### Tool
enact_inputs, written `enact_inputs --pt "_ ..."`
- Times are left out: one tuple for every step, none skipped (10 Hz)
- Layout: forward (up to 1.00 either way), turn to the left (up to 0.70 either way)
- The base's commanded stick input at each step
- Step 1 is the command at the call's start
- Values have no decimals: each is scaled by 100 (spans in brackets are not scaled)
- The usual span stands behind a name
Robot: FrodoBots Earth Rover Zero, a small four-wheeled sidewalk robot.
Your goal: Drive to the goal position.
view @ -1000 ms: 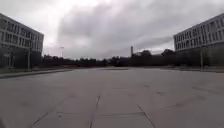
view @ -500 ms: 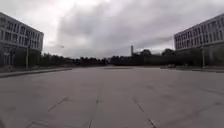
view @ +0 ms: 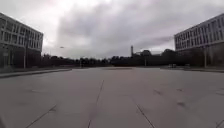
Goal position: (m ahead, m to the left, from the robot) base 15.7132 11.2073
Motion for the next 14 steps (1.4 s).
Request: enact_inputs --pt "70 0" --pt "70 2" --pt "70 2" --pt "70 2" --pt "70 2" --pt "70 2" --pt "70 0" --pt "70 2" --pt "70 2" --pt "70 1" --pt "70 1" --pt "70 1" --pt "70 2" --pt "70 2"
